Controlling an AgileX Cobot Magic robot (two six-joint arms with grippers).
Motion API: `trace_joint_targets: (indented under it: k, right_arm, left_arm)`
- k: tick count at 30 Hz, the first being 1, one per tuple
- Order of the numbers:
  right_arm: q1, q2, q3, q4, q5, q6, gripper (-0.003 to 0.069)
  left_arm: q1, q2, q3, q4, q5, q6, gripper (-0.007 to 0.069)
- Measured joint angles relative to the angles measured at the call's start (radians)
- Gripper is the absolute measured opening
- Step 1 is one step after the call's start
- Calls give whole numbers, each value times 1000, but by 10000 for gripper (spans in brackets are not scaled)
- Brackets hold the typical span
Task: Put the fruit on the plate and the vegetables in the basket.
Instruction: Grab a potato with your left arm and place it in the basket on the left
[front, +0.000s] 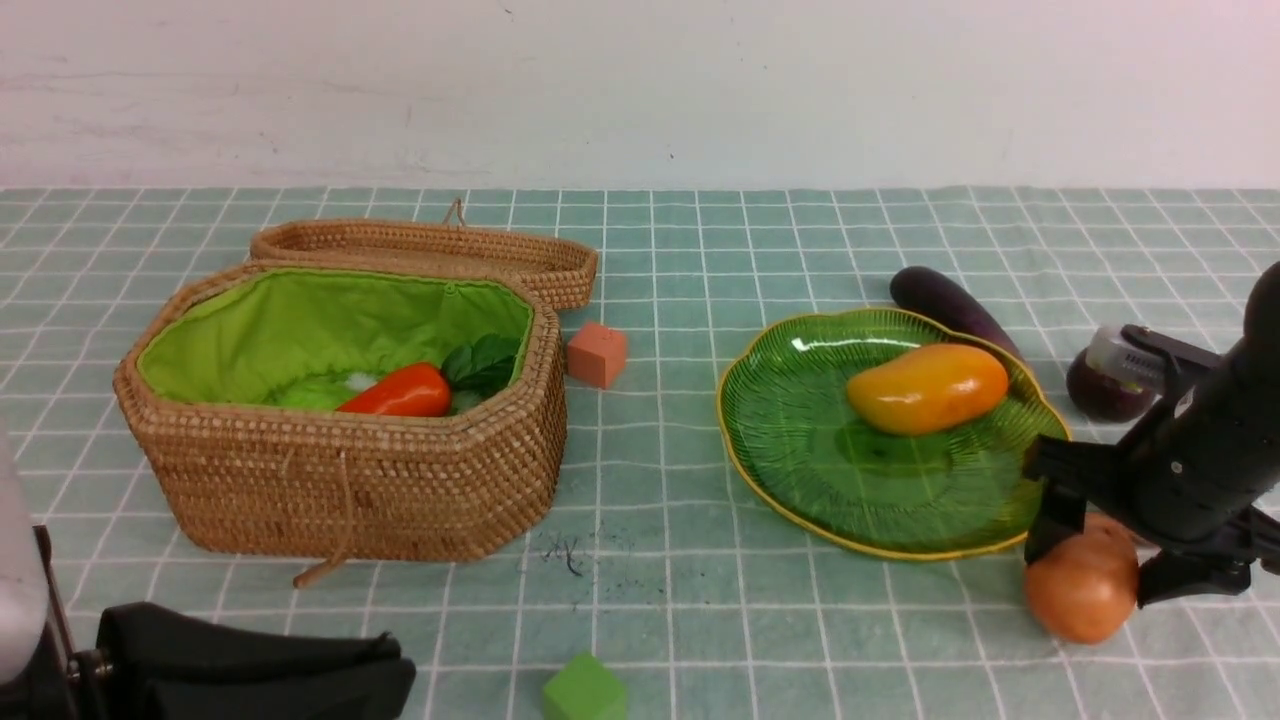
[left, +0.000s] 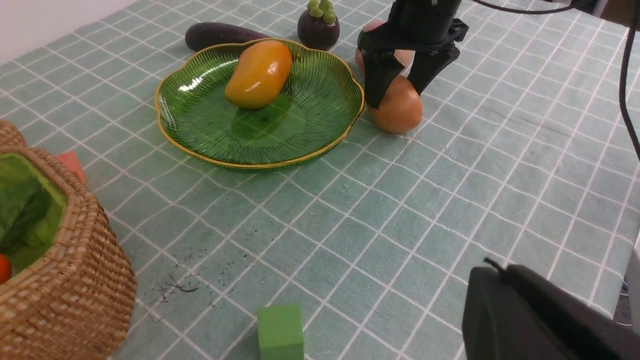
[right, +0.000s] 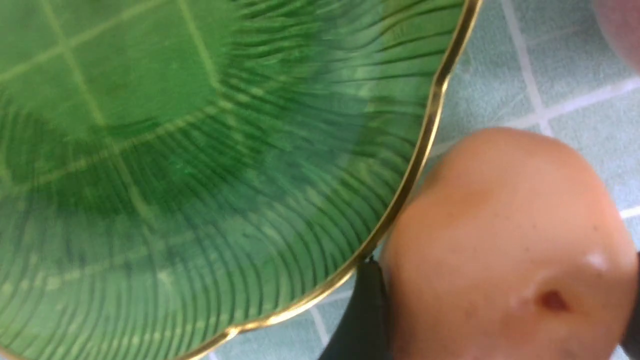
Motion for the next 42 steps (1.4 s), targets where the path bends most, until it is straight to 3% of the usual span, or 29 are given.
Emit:
trace_joint_targets:
  k: [17, 23, 29, 34, 39, 42]
  right_arm:
    - [0, 12, -23, -2, 26, -203, 589]
    - [-2, -36, -64, -65, 241, -220, 587]
    - [4, -171, -127, -24, 297, -238, 587]
    - [117, -220, -279, 118, 307, -403, 587]
    - [299, -164, -478, 296, 237, -656, 587]
    - [387, -97, -579, 393, 193, -781, 587]
  left_arm:
    - [0, 0, 0, 0, -22, 0, -13]
    - [0, 0, 0, 10, -23, -28, -10]
    - [0, 0, 0, 116, -22, -135, -10]
    - [0, 0, 0, 405, 39, -449, -8]
    - [0, 0, 0, 702, 183, -850, -7]
    - [0, 0, -1, 792, 252, -980, -7]
